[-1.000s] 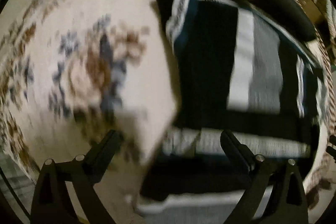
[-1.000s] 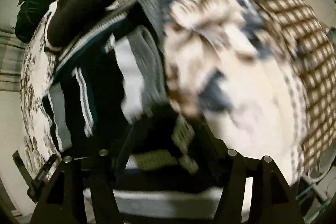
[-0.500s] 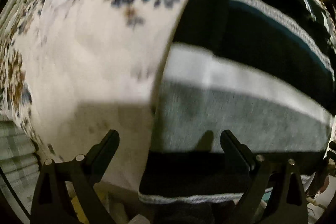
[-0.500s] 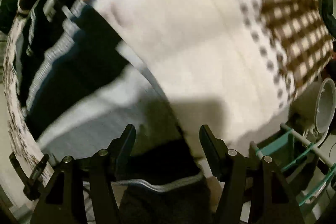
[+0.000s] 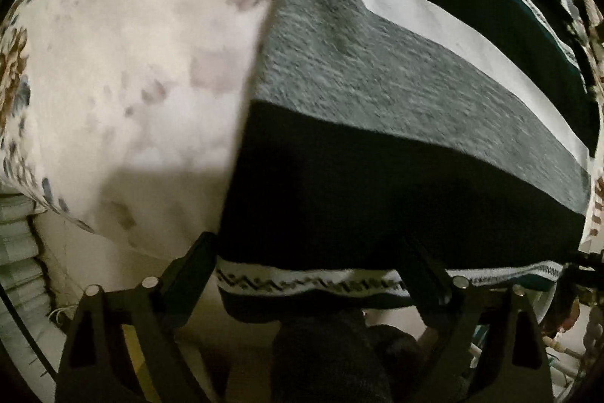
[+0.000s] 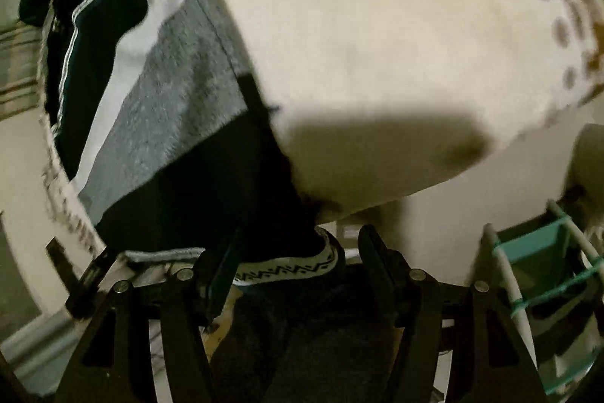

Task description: Fold small clothes

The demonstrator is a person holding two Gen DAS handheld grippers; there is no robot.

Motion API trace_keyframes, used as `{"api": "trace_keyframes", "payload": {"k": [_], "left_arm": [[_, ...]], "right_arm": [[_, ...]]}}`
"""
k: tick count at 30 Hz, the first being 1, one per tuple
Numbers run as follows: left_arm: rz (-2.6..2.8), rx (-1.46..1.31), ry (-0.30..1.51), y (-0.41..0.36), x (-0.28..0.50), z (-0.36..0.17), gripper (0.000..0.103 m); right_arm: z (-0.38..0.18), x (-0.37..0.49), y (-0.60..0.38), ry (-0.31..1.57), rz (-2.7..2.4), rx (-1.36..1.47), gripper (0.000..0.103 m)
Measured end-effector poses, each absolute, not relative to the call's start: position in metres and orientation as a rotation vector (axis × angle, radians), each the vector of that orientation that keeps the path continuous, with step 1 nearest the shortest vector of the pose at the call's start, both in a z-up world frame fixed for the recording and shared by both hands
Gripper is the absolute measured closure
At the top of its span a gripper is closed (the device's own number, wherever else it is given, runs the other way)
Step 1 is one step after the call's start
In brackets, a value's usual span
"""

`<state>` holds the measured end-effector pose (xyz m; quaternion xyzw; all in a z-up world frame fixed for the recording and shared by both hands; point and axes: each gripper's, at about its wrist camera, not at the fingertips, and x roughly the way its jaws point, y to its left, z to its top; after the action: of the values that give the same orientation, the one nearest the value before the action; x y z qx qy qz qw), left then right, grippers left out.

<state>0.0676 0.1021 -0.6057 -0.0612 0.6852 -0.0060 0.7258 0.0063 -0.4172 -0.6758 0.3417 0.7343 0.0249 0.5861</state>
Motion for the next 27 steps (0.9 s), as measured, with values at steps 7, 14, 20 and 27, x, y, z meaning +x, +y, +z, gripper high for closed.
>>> {"api": "trace_keyframes", "payload": {"k": [7, 14, 20, 27], "left_arm": [[-0.044, -0.183, 1.469, 0.111, 0.046, -0.596, 0.043], [-0.053, -0.241, 1.452, 0.136, 0.028, -0.589, 0.084], [-0.043, -0.255, 1.403, 0.138, 0.02, -0.568, 0.101], [-0.049, -0.394, 1.32, 0.162, 0.034, -0.516, 0.101]], "right_arm": [[-0.698, 0.015, -0.411, 1.715, 0.225, 0.846, 0.038], [-0.694, 0.015, -0.393, 1.712, 0.335, 0.779, 0.064], [-0.68, 0.014, -0.389, 1.67, 0.337, 0.773, 0.093], [-0.63, 0.015, -0.398, 1.556, 0.326, 0.863, 0.095]]}}
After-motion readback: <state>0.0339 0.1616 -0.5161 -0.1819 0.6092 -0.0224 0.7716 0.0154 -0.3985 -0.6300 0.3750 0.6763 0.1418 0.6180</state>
